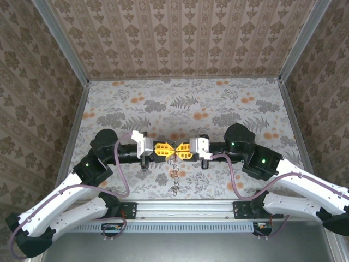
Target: Put the keys on the keyring
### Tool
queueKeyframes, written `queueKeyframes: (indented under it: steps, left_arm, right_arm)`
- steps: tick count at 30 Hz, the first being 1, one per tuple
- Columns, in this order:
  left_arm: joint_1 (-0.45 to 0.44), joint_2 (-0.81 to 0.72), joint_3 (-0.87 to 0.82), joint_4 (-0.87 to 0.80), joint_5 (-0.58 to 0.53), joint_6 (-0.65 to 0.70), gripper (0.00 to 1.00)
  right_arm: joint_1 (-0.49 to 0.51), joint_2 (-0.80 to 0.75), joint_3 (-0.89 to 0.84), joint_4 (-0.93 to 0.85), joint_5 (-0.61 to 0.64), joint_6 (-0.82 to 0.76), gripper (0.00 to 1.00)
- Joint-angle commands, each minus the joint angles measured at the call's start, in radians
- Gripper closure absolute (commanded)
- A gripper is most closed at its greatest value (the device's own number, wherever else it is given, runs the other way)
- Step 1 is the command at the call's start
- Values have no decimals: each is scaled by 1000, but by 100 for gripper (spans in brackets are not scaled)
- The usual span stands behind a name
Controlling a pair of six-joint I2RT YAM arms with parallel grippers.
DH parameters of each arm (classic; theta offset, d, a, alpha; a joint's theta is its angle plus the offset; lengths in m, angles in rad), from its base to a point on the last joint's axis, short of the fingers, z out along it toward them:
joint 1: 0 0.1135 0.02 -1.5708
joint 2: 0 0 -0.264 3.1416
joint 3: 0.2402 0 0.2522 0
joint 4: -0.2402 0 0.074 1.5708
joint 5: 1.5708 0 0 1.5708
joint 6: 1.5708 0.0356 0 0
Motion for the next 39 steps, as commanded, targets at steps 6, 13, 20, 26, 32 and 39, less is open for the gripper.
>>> queueKeyframes:
  steps: [6, 13, 20, 26, 32, 39]
  left_arm:
    - [15, -11, 24, 135, 20, -28, 100]
    - [15, 11, 10, 191, 51, -54, 100]
    - [16, 12, -12, 220, 66, -78, 100]
    - [17, 12, 4, 133, 67, -58, 100]
    - [6, 42, 162, -316, -98, 129, 85]
    - [-43, 124, 332, -631, -292, 275, 68]
  right_arm:
    - [4, -2, -26, -61, 13, 3, 80]
    - [3, 5, -30, 8, -17, 20, 82]
    - [3, 22, -14, -1, -20, 24, 94]
    - [1, 11, -16, -6, 1, 16, 100]
    - [-4, -15, -8, -51, 38, 15, 100]
    - [-12, 15, 34, -127, 83, 17, 100]
